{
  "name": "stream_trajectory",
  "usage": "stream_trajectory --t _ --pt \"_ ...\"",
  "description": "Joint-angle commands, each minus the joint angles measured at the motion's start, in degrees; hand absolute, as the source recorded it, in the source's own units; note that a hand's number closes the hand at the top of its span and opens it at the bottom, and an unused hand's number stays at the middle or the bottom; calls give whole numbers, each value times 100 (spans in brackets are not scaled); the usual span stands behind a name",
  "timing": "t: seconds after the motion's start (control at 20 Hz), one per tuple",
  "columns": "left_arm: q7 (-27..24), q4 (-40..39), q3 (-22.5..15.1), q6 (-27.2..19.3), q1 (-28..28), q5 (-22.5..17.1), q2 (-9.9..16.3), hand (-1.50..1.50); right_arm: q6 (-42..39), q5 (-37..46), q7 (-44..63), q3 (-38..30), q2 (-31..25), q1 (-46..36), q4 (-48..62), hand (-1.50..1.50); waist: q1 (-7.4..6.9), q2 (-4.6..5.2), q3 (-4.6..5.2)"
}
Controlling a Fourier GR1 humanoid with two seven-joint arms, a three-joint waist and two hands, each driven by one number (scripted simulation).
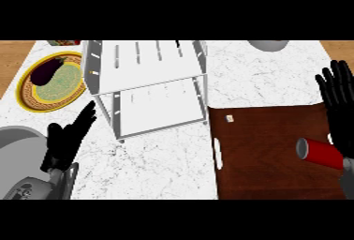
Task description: Pick the can from the tray and place it in the tiered basket
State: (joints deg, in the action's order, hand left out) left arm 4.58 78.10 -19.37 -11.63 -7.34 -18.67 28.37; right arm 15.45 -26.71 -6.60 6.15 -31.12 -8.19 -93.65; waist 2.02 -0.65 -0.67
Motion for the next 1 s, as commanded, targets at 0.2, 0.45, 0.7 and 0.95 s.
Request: stream_trajectory --t 0.2,0.45,0.7,0.95 --pt "-472 378 55 21 -148 -80 -325 0 -1489 -3051 -844 -1090 1705 15 -332 -150 85 -31 -67" --pt "-800 360 -8 140 -57 -161 -582 0 -2529 -5096 -581 -1796 2338 130 -11 -150 50 45 -16" --pt "-1013 435 -15 321 31 -124 -548 0 -4458 -6187 -355 -3248 1599 913 1283 -150 -77 88 31" --pt "-1213 238 -80 323 104 -48 -712 0 -5969 -5707 127 -3797 504 1538 2652 -150 -112 115 28"
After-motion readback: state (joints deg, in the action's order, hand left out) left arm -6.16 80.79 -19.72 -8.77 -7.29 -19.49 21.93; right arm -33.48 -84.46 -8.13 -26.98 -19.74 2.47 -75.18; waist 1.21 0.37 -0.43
